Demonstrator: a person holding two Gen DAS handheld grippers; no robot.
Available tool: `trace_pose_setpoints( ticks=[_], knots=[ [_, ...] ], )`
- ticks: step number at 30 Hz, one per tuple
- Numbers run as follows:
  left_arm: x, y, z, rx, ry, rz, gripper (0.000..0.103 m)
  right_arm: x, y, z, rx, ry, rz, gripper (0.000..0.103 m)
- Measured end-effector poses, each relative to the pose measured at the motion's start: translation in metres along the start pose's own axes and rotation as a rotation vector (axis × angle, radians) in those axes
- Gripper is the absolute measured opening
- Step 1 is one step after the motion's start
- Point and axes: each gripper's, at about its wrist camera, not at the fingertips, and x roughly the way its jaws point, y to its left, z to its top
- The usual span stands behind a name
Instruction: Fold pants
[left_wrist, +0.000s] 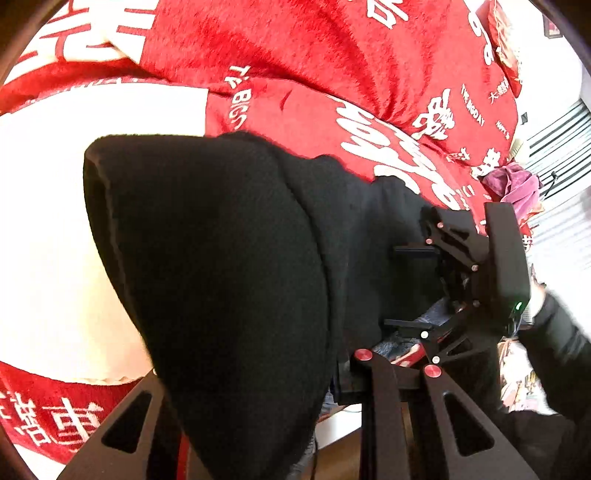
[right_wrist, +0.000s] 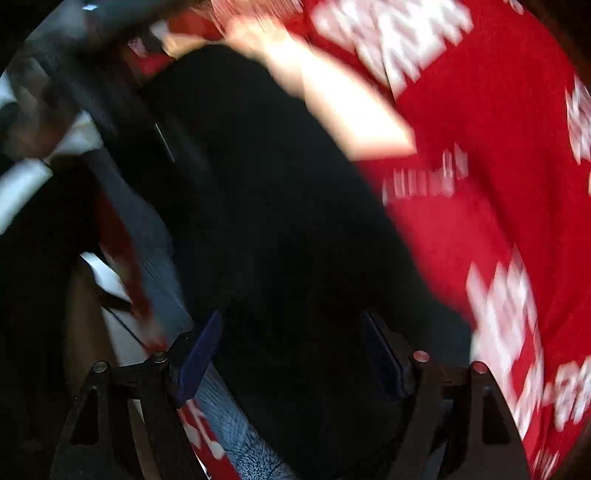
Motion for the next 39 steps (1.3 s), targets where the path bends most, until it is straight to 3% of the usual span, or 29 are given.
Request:
trace_pose_setpoints(
  ticks=[1, 3, 6, 8, 9, 10, 13, 14, 16, 21, 28, 33, 39],
  knots=[
    [-0.003, -0.004, 0.003, -0.004, 0.001, 0.006, 0.026, -0.011, -0.011, -0.005, 0.087, -0.09, 0.047, 0.082],
    [-0.011, -0.011, 0.006, -0.016, 0.001, 0.013, 0.026, -0.023, -0.028, -0.013, 0.219, -0.095, 0.072, 0.083],
    [-0.021, -0.028, 0.008, -0.01, -0.01, 0.026, 0.026, -0.045, -0.045, -0.037, 0.356, -0.193, 0.077, 0.083],
    [-0.024, -0.044, 0.013, -0.009, -0.006, 0.044, 0.026, -0.034, -0.051, -0.057, 0.45, -0.162, 0.068, 0.084],
    [-0.027, -0.053, 0.015, -0.002, -0.008, 0.047, 0.026, -0.025, -0.05, -0.064, 0.467, -0.131, 0.043, 0.083],
    [-0.03, -0.063, 0.018, 0.004, -0.011, 0.051, 0.026, -0.031, -0.042, -0.067, 0.442, -0.175, 0.01, 0.083],
    [-0.039, -0.095, 0.027, 0.028, -0.017, 0.053, 0.026, -0.051, -0.032, -0.074, 0.464, -0.213, 0.052, 0.084],
    [-0.041, -0.108, 0.03, 0.041, -0.017, 0.057, 0.026, -0.067, -0.03, -0.083, 0.476, -0.271, 0.056, 0.084],
    [-0.042, -0.131, 0.035, 0.066, -0.013, 0.07, 0.026, -0.092, -0.027, -0.1, 0.49, -0.336, 0.015, 0.084],
    [-0.029, -0.2, 0.048, 0.14, 0.019, 0.076, 0.026, -0.115, -0.022, -0.143, 0.529, -0.344, -0.094, 0.084],
    [0.018, -0.287, 0.075, 0.185, 0.113, 0.096, 0.026, -0.125, -0.053, -0.21, 0.728, -0.391, -0.083, 0.084],
    [0.06, -0.337, 0.092, 0.186, 0.176, 0.121, 0.026, -0.124, -0.069, -0.238, 0.808, -0.411, -0.087, 0.084],
    [0.147, -0.376, 0.088, 0.25, 0.284, 0.208, 0.026, -0.125, -0.078, -0.269, 0.877, -0.416, -0.102, 0.084]
  ],
)
